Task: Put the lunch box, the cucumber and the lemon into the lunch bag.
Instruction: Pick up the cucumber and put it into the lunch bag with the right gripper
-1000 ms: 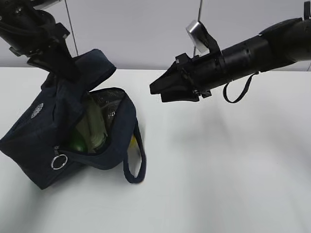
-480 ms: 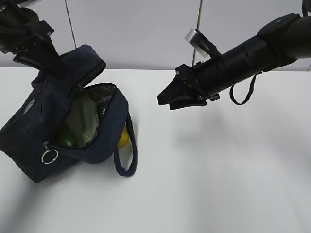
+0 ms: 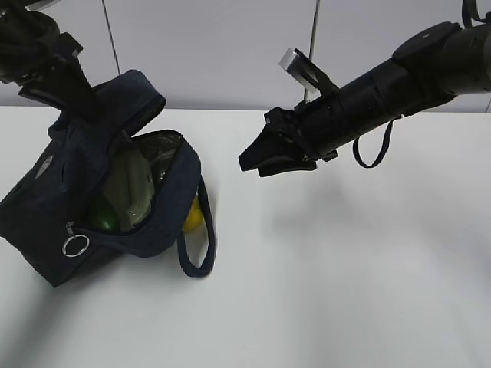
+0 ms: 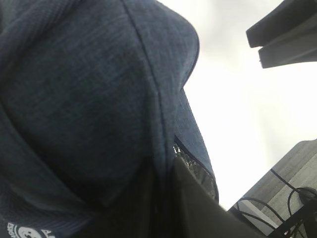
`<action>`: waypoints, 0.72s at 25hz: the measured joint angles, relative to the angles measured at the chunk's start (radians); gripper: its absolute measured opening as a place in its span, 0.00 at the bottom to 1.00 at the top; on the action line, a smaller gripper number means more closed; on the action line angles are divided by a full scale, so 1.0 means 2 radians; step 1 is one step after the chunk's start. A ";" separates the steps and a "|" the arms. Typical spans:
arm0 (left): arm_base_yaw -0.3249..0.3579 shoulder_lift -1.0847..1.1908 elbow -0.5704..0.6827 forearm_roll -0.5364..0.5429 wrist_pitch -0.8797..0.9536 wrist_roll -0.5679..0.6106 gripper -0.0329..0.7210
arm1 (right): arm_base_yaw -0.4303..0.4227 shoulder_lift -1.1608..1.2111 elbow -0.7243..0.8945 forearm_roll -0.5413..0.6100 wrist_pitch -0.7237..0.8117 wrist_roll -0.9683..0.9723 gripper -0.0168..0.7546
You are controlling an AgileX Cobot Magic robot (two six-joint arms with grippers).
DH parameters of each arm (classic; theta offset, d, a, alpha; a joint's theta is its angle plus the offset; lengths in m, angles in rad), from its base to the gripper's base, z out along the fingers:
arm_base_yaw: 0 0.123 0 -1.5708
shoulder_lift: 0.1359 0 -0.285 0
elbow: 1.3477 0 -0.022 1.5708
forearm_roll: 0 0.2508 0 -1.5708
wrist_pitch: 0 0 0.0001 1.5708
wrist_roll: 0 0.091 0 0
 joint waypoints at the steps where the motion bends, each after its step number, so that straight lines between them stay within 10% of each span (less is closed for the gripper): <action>1: 0.000 0.000 0.000 0.000 -0.003 0.000 0.11 | 0.000 0.000 0.000 0.000 0.000 0.000 0.47; 10: 0.000 0.000 0.000 0.015 -0.018 0.001 0.37 | 0.000 0.000 0.000 0.000 0.000 0.000 0.47; 18: 0.000 0.000 0.000 0.029 -0.020 -0.001 0.40 | 0.012 0.000 0.000 0.014 0.002 -0.001 0.47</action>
